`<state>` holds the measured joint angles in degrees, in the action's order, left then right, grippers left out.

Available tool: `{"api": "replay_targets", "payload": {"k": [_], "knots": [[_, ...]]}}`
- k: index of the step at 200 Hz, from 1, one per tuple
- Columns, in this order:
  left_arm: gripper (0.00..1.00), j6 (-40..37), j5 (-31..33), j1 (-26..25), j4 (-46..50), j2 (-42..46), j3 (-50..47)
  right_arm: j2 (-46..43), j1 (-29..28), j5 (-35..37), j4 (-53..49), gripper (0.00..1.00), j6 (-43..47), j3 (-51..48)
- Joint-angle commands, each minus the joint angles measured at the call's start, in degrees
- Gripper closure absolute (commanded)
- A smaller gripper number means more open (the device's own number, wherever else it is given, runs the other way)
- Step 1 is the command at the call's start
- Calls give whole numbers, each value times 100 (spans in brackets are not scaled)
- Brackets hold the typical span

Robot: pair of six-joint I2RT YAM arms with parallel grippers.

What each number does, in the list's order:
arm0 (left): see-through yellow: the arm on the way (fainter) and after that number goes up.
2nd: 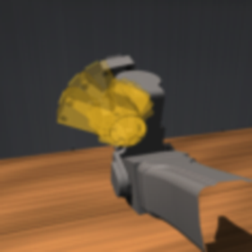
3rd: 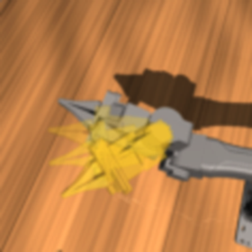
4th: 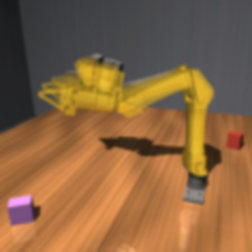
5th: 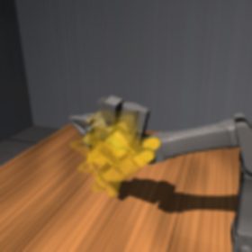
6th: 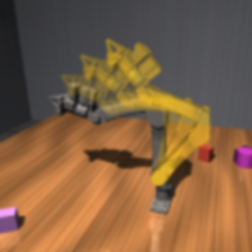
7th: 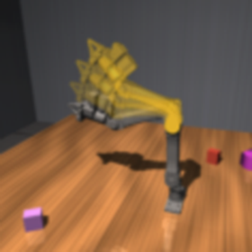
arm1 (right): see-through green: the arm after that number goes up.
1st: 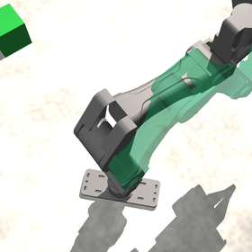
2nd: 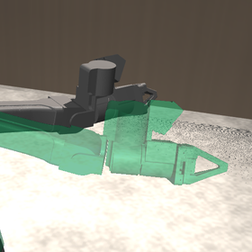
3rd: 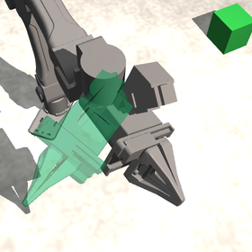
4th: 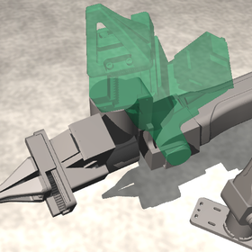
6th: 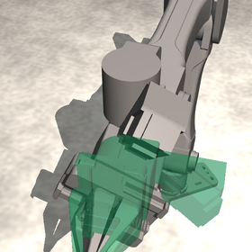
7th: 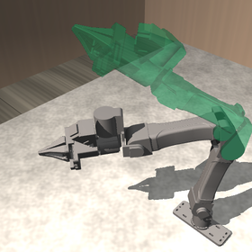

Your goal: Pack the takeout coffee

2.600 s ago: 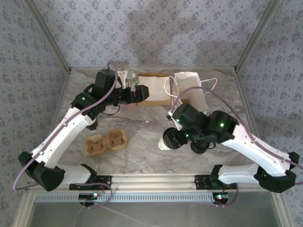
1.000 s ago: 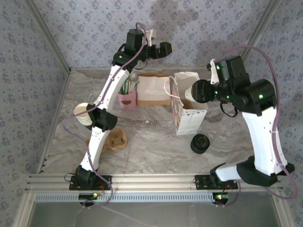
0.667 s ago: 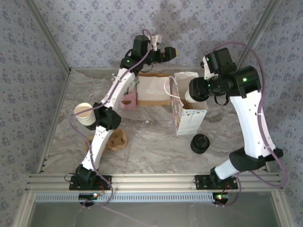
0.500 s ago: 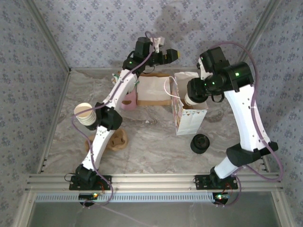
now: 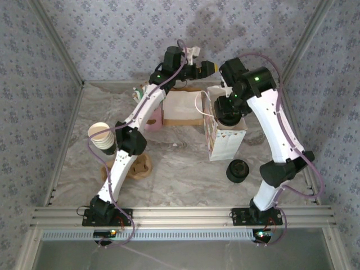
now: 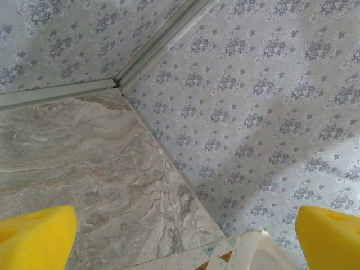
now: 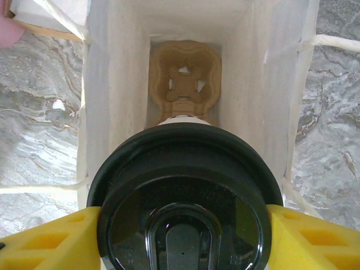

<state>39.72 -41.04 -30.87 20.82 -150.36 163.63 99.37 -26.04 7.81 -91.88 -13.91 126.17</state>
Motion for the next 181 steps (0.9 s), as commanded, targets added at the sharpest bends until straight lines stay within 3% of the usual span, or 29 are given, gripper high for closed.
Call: {"api": "replay_targets", "payload": {"k": [1,66,141,181], "knots": [[1,66,-247,-80,-225,-103,2,56,-36,142,-458,33,64,70],[1,37,-525,-275,6,-13,2,-152,-32,-33,-223,33,55,-707],[3,-187,-303,-363,616,180,-33,-482,129,-231,137,33,108,-1428],[3,-704,126,-369,1362,440,-53,-633,248,-322,286,33,152,-1686]]}}
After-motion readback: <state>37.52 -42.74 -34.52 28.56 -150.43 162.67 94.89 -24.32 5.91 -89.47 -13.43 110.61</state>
